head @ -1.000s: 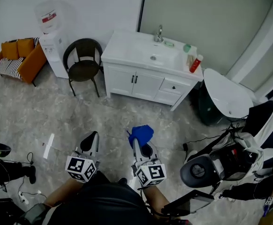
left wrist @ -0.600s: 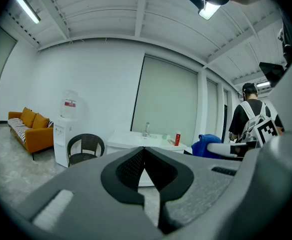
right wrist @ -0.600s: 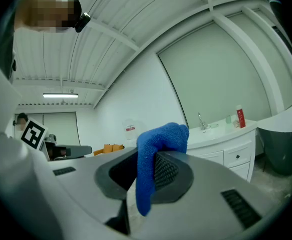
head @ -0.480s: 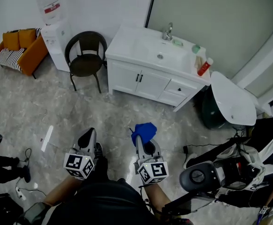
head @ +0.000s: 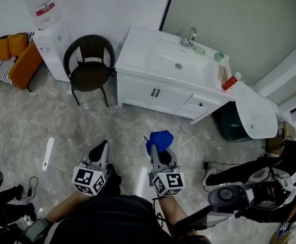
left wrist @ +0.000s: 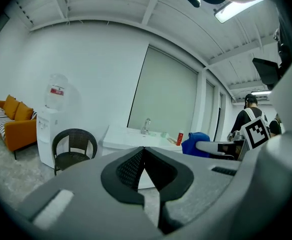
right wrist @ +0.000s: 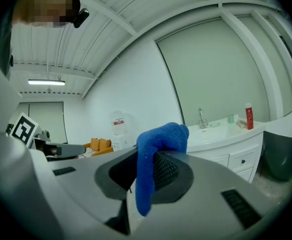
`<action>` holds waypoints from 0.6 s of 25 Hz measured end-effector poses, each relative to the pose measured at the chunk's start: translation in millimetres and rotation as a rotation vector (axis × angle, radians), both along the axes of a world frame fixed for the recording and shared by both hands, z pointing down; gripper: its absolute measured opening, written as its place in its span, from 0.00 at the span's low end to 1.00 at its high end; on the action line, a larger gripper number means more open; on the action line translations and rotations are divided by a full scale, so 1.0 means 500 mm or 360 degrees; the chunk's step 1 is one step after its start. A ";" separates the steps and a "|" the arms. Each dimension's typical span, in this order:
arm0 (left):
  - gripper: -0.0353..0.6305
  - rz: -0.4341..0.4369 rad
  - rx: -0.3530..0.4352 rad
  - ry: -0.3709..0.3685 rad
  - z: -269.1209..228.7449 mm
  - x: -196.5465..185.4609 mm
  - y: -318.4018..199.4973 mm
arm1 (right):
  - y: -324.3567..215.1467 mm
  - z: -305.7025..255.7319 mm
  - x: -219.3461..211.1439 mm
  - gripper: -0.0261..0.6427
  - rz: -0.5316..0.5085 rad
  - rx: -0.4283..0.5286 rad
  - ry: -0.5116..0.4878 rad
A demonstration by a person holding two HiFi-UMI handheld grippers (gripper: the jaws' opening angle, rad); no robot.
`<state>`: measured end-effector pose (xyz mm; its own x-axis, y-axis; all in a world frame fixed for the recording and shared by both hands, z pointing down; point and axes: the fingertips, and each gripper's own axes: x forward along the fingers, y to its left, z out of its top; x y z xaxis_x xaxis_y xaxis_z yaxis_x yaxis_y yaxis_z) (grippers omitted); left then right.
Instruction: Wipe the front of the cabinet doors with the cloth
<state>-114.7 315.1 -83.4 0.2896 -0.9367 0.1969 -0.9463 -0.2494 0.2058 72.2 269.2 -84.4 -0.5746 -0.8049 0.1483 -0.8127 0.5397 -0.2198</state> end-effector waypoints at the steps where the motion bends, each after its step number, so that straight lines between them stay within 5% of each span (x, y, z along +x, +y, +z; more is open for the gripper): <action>1: 0.06 0.0016 -0.0007 -0.0002 0.010 -0.017 -0.019 | -0.020 0.007 -0.016 0.11 0.0015 0.0000 0.0008; 8: 0.06 0.0083 0.0009 -0.0041 0.088 -0.109 -0.128 | -0.127 0.086 -0.107 0.11 0.0051 0.0033 0.0052; 15: 0.06 0.0004 -0.0014 -0.0096 0.161 -0.124 -0.266 | -0.264 0.182 -0.178 0.11 -0.0177 0.0050 0.0086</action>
<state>-176.8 182.2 -3.1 0.2792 -0.9342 0.2221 -0.9565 -0.2501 0.1504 -17.0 137.3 6.7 -0.6522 -0.7416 0.1569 -0.7578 0.6329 -0.1589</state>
